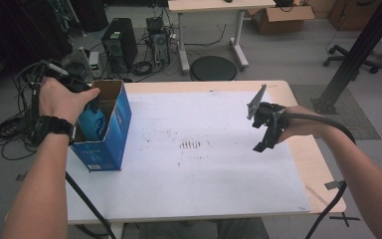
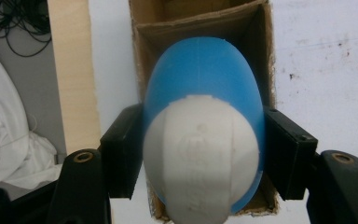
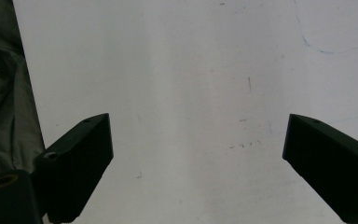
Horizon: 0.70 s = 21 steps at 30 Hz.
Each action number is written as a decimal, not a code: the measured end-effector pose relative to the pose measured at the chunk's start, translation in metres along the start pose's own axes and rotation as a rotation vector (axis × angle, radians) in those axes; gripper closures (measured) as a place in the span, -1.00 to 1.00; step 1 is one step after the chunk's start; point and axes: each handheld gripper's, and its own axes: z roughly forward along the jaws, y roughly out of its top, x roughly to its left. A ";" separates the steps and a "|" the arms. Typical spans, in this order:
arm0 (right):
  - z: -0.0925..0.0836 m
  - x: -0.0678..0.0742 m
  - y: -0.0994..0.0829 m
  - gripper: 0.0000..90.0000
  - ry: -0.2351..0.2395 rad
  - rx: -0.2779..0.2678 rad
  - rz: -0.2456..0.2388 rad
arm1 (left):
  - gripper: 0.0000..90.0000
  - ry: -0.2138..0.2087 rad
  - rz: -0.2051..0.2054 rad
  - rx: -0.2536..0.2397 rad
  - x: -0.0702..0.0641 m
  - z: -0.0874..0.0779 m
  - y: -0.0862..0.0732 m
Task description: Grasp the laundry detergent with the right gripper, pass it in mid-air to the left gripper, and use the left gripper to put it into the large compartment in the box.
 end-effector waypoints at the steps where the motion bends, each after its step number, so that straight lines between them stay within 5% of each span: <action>1: 0.000 0.000 0.000 -0.82 0.001 0.001 0.001 | -0.15 -0.002 -0.001 0.006 0.000 0.003 0.000; 21: 0.006 -0.001 0.002 -0.82 0.015 0.003 0.002 | -0.15 -0.010 0.004 0.046 -0.001 0.042 -0.007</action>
